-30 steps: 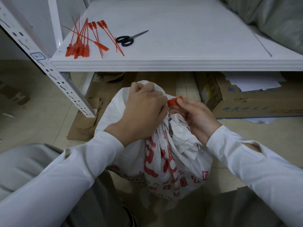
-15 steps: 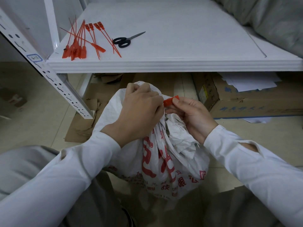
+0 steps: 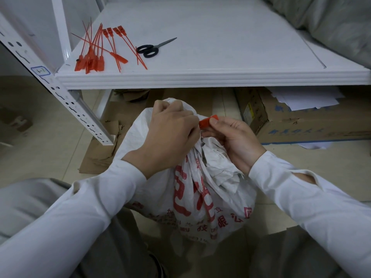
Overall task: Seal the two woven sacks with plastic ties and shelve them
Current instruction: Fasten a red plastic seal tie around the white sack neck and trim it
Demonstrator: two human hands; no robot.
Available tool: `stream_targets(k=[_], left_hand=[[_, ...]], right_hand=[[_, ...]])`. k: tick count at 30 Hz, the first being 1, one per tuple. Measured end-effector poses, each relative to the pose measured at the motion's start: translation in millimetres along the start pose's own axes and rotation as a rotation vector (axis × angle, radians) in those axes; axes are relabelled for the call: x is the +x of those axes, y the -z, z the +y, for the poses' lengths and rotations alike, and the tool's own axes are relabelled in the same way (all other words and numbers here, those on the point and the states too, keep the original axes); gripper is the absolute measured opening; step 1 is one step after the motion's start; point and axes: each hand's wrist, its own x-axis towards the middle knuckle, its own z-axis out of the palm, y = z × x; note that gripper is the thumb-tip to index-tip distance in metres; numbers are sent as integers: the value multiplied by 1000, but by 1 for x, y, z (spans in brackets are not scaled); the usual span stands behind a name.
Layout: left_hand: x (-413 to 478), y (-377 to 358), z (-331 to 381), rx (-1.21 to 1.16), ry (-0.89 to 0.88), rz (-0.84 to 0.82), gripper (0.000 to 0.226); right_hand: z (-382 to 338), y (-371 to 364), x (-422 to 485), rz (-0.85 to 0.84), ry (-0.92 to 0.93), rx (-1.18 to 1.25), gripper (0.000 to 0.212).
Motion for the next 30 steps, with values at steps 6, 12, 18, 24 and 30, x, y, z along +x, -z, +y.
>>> stream_targets(k=[6,12,18,24,30], left_hand=[[1,1,0,-16,14,12,33],[-1,1,4,-46,7,35,31],[-1,1,5,-52,22,39,31],[1,1,3,-19,22,19,30],[4,3,2,-18,2,18,30]], right_hand=[[-1,-1,-1,9,32,-60,21],[-4,-5,2,125,46,-32,16],[-11,-7,9,281,91,-276,13],[-20,-8,13,250,58,-291,18],[-27,0,8,73,32,-106,16]])
